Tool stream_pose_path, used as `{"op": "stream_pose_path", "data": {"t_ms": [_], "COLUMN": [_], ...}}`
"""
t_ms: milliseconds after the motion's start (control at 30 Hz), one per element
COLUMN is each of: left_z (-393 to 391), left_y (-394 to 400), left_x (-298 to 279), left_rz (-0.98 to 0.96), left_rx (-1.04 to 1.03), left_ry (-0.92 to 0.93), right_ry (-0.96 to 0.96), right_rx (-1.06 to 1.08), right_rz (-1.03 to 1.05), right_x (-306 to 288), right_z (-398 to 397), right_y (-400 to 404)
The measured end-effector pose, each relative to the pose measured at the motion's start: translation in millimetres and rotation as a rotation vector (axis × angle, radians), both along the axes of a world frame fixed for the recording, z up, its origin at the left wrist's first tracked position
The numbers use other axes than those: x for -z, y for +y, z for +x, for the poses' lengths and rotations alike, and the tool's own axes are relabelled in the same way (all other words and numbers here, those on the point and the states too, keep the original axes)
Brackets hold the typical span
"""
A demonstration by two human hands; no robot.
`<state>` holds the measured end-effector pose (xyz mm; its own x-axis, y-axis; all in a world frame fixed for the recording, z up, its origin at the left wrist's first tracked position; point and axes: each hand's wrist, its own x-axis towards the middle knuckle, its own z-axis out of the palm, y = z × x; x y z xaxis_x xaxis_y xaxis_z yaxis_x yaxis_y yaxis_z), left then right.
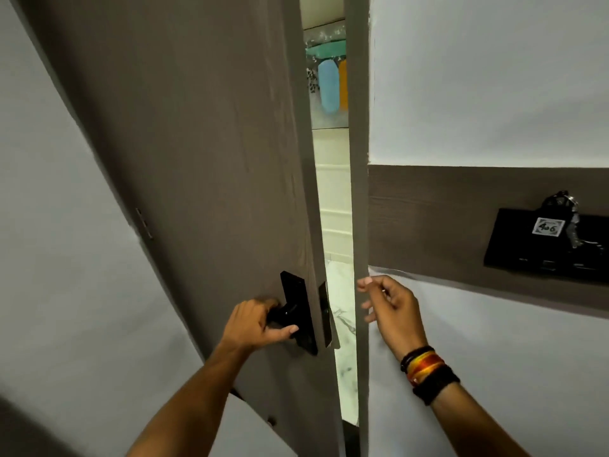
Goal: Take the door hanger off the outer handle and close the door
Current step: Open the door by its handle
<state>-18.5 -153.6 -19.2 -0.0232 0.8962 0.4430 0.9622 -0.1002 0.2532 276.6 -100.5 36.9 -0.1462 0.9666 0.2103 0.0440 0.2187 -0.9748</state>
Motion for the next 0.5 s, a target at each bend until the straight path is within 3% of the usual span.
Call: {"op": "stream_pose_path", "data": {"t_ms": [100,300,500], "left_z": [-18,-35,-37], "left_y": [-23,-80,-154], "left_x": [-10,-41,-44], "left_rz": [0.008,-0.028,-0.088], "left_rx": [0.061,0.116,-0.006], "left_ry": [0.145,0.477,0.433], "right_ry": [-0.012,-0.042,-0.076], "right_rx": [-0.164,-0.471,-0.734], "right_rz": [-0.147,-0.226,-0.229], "right_x": [16,37,47], "right_z": [-4,-41,-85], "right_y": [6,-13,-54]}}
